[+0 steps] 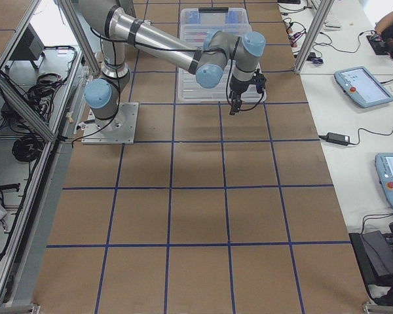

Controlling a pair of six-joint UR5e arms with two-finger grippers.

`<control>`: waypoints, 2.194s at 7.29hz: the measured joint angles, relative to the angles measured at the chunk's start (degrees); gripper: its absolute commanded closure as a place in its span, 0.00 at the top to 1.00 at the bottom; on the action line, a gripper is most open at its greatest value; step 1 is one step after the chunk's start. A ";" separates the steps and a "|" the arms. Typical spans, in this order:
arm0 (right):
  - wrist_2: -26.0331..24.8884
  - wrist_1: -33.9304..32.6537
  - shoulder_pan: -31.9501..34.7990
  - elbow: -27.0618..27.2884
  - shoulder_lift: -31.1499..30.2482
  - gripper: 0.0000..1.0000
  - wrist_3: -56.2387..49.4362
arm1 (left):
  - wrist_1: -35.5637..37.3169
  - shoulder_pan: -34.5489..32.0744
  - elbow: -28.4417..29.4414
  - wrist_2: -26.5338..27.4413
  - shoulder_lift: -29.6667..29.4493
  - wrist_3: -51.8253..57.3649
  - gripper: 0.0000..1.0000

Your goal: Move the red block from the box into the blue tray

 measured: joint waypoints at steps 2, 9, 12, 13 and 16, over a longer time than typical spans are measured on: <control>-0.60 -0.07 -1.58 -0.10 -0.08 1.00 -1.99 | 0.00 -0.07 0.05 0.02 -0.06 0.00 1.00; -1.39 -0.81 -1.90 0.01 -0.06 1.00 -3.43 | 4.71 -0.37 -1.34 -0.12 -4.67 -0.87 1.00; -1.43 -0.76 -1.94 -0.05 -0.26 1.00 -3.44 | 15.24 -2.33 -6.23 -0.44 -11.31 -5.52 1.00; -1.42 -0.72 -1.93 -0.10 -0.43 1.00 -3.43 | 20.08 -2.54 -9.02 -0.45 -12.80 -7.40 1.00; -0.98 1.24 -1.80 -1.50 -2.08 1.00 -2.75 | 27.07 -2.80 -13.69 -0.44 -14.63 -9.67 1.00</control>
